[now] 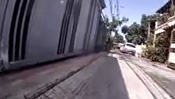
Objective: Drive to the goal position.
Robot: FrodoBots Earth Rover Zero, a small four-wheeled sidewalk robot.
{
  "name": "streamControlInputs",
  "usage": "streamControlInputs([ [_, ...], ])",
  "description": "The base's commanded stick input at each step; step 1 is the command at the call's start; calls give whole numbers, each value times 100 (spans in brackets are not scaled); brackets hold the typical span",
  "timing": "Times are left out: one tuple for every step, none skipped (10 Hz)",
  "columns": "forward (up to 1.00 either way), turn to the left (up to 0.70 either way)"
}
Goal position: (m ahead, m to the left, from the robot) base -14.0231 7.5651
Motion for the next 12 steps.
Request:
streamControlInputs([
  [0,-85],
  [0,-85],
  [0,-85],
  [0,-85],
  [0,-84],
  [0,-84],
  [0,-84],
  [0,-84],
  [0,-84],
  [0,-84],
  [0,-85],
  [0,-85],
])
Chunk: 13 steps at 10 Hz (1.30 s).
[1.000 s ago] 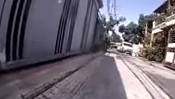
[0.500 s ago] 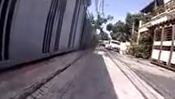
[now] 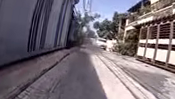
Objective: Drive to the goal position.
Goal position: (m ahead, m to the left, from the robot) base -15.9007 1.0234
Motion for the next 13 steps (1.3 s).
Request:
streamControlInputs([
  [0,-85],
  [0,-85],
  [0,-85],
  [0,-85],
  [0,-85],
  [0,-85],
  [0,-85],
  [0,-85],
  [0,-85],
  [0,-85],
  [0,-85],
  [0,-85],
  [0,-85],
])
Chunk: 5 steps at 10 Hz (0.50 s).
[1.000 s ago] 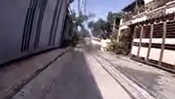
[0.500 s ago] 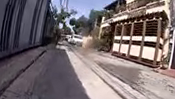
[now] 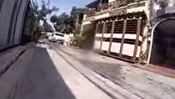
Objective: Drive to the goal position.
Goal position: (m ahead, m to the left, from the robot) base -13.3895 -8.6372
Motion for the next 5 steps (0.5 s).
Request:
streamControlInputs([
  [0,-85],
  [0,-85],
  [0,-85],
  [0,-85],
  [0,-85],
])
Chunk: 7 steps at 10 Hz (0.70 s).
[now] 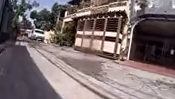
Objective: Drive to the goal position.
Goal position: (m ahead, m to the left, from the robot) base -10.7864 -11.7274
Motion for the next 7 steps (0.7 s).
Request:
streamControlInputs([
  [0,-85],
  [0,-85],
  [0,-85],
  [0,-85],
  [0,-85],
  [0,-85],
  [0,-85],
])
